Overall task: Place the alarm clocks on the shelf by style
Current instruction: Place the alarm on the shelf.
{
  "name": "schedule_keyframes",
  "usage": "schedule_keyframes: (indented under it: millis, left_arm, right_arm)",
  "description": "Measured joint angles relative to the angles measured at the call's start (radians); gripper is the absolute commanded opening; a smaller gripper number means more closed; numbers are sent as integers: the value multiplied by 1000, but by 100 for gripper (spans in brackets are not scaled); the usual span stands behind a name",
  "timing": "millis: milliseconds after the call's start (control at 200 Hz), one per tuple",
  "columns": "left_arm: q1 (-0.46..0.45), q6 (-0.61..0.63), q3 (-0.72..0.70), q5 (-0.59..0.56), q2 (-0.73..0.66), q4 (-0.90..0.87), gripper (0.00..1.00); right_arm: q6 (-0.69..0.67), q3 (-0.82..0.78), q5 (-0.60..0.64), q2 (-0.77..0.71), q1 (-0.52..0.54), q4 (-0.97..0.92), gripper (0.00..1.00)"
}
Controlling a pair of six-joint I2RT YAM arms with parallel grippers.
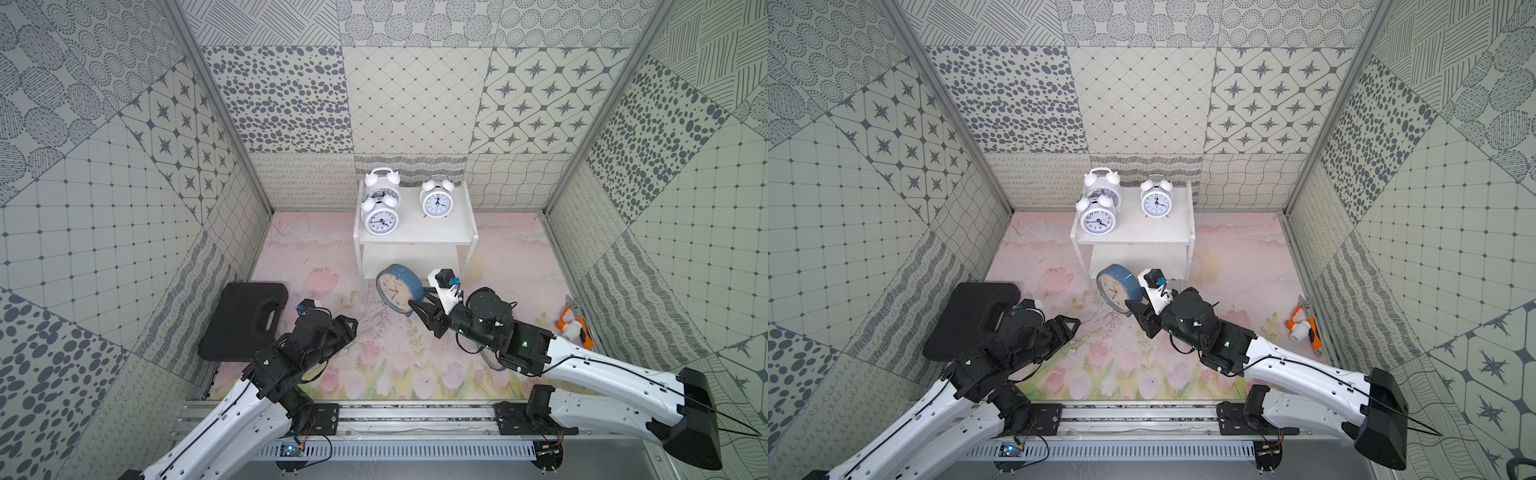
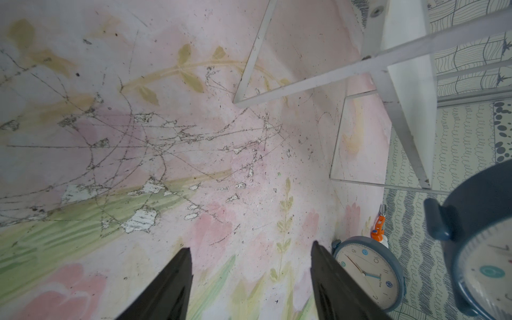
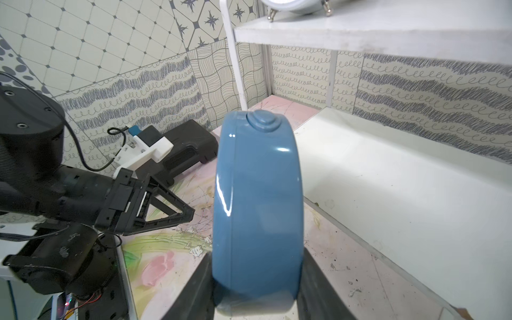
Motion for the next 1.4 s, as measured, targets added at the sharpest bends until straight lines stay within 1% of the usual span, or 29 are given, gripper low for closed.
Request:
schedule_keyframes:
  millis: [385, 715, 996, 1401]
  left_arm:
    - [5, 0, -24, 14, 9, 29, 67]
    - [5, 0, -40, 33, 10, 34, 65]
    - [6, 0, -64, 54, 9, 58, 65]
    - [13, 0, -82, 66, 6, 77, 64]
  right_arm:
    - [-24, 2, 56, 44, 0, 124, 19]
    - [-41, 2, 100, 126, 0, 213, 20]
    - [-64, 25, 132, 241, -1, 290, 20]
    - [-78, 75, 147, 307, -18, 367, 22]
